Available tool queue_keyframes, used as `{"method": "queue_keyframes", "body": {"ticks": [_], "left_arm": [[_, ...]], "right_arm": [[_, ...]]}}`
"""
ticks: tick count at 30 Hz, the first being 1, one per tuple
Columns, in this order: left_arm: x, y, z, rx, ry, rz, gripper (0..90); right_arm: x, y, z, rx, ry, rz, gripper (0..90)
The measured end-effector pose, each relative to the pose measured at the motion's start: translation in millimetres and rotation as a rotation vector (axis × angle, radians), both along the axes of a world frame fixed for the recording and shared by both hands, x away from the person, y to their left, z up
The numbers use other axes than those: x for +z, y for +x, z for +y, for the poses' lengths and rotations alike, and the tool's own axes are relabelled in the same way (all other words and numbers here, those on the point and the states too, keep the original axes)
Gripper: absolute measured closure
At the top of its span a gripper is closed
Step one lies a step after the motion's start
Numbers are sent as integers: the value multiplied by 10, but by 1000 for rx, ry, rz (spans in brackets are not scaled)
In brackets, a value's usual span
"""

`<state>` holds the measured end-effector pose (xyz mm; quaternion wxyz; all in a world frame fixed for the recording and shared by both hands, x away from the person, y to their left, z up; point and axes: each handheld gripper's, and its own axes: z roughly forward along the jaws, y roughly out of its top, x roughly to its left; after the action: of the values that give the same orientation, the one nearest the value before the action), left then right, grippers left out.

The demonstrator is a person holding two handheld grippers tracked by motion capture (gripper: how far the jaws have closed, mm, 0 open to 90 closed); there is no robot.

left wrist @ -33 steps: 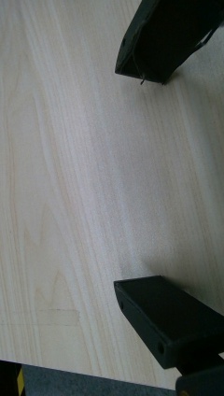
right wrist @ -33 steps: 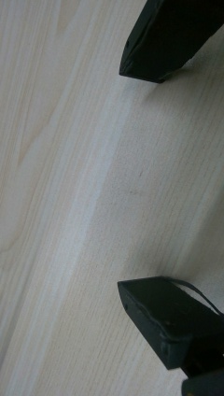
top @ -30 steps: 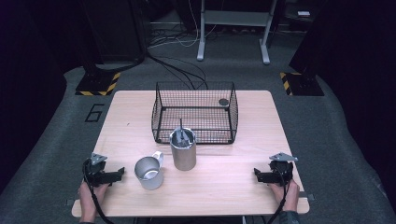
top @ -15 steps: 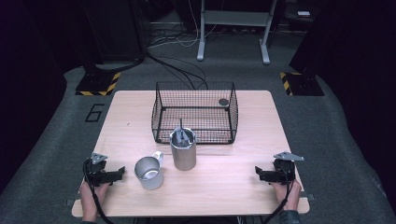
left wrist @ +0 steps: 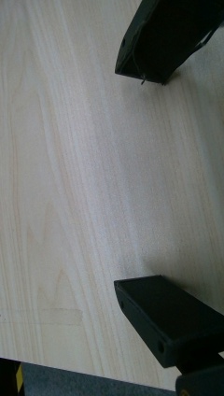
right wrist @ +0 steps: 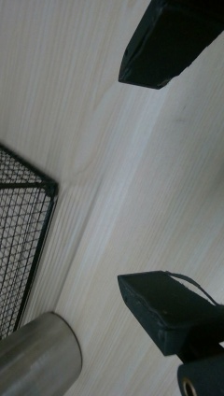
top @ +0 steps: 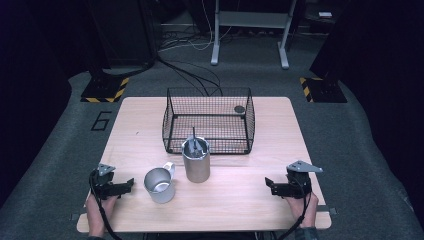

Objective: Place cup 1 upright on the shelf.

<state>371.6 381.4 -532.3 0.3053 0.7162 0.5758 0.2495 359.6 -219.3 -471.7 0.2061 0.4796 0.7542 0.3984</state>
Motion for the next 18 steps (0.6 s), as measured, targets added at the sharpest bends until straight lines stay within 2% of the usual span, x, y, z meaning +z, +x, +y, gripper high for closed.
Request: {"method": "queue_keyframes", "body": {"ticks": [7,18], "left_arm": [[3,-1,0,0,2,3,5],[2,-2,-2,1,1,2,6]], "right_arm": [[90,29,216,67,10,-9,29],[206,62,578,178,-8,-5,4]]}}
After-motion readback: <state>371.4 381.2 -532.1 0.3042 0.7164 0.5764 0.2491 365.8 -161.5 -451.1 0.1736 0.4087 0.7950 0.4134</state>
